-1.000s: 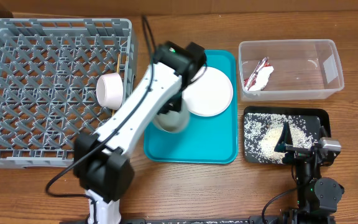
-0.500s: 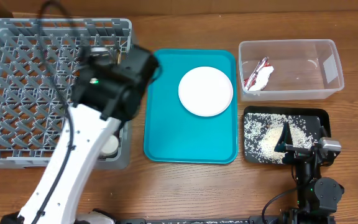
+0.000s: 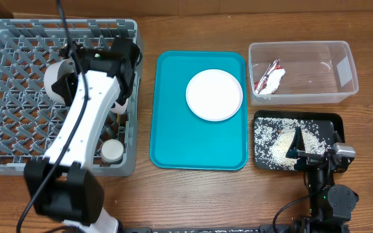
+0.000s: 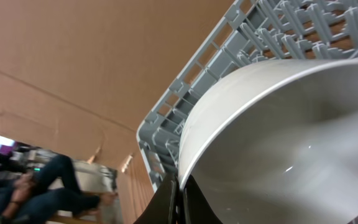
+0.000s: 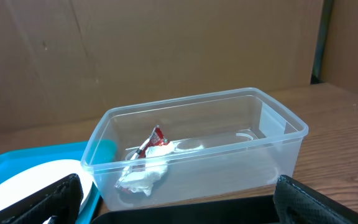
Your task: Sort waste into correct bins and load items into the dishwasher
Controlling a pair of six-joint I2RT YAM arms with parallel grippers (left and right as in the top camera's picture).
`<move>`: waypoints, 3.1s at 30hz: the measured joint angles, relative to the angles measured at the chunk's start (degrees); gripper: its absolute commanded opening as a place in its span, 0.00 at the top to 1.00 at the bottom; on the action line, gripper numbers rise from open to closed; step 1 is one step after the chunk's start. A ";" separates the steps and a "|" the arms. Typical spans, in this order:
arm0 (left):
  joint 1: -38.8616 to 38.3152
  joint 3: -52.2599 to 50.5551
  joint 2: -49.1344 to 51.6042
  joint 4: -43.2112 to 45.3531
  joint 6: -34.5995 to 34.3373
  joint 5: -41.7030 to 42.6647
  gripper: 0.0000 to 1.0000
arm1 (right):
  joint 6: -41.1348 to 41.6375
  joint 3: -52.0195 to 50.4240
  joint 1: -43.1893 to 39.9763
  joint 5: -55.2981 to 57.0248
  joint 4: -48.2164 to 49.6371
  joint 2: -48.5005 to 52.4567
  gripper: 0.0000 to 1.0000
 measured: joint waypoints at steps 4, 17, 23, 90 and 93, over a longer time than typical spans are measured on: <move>0.63 -0.02 5.18 1.36 -0.09 -1.70 0.96 | 0.02 0.00 0.00 0.02 0.00 0.00 0.00; 0.79 -0.13 13.33 6.56 -0.35 -2.97 0.73 | 0.00 0.00 0.00 0.00 0.00 0.00 0.00; -1.57 -0.07 13.33 5.38 0.48 -1.84 0.55 | 0.02 0.00 0.00 0.02 0.00 0.00 0.00; 31.32 24.15 20.39 4.83 35.06 72.02 0.96 | 0.00 0.00 0.00 0.00 0.04 0.00 0.00; 31.36 24.15 18.21 4.72 34.77 71.87 0.96 | 0.00 0.00 0.00 0.00 0.02 0.00 0.00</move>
